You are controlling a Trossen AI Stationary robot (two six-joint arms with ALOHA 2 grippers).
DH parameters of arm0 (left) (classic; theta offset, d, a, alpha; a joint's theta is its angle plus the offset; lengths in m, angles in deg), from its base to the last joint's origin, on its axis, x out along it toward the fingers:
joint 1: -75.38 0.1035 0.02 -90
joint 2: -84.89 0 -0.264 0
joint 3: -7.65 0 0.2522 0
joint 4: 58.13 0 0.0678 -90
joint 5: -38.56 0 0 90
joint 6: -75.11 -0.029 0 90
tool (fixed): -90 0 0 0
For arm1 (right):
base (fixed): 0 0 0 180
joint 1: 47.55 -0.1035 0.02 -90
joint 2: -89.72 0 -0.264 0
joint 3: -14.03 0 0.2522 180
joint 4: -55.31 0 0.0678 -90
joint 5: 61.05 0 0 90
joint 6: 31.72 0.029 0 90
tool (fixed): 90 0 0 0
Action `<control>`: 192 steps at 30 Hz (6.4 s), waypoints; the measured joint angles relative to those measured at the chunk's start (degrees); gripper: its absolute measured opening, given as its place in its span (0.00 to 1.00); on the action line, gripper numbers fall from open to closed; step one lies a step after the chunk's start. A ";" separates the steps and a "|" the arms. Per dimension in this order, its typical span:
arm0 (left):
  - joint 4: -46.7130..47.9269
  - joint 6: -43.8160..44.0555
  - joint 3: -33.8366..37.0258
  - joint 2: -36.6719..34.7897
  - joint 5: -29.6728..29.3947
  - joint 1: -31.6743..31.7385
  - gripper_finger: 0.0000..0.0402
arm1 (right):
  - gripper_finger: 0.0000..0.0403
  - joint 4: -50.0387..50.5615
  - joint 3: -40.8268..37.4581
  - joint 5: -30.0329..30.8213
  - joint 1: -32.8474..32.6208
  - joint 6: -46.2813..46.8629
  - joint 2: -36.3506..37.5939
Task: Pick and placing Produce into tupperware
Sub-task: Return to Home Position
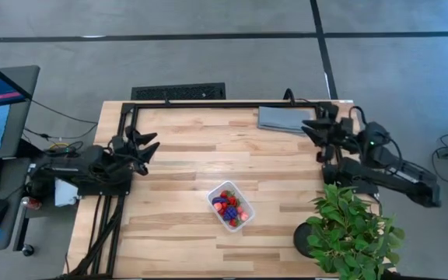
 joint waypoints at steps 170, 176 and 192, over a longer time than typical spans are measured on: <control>16.77 -11.27 2.77 -4.03 27.04 -0.04 0.46 | 0.30 31.85 -14.85 26.53 -36.42 -1.71 14.60; 16.39 -12.13 2.84 -4.02 26.90 -0.04 0.46 | 0.30 31.85 -14.85 26.65 -36.42 -1.84 14.60; 19.10 -14.20 2.95 -3.95 23.95 -0.07 0.46 | 0.30 31.85 -14.85 26.60 -36.42 -1.67 14.60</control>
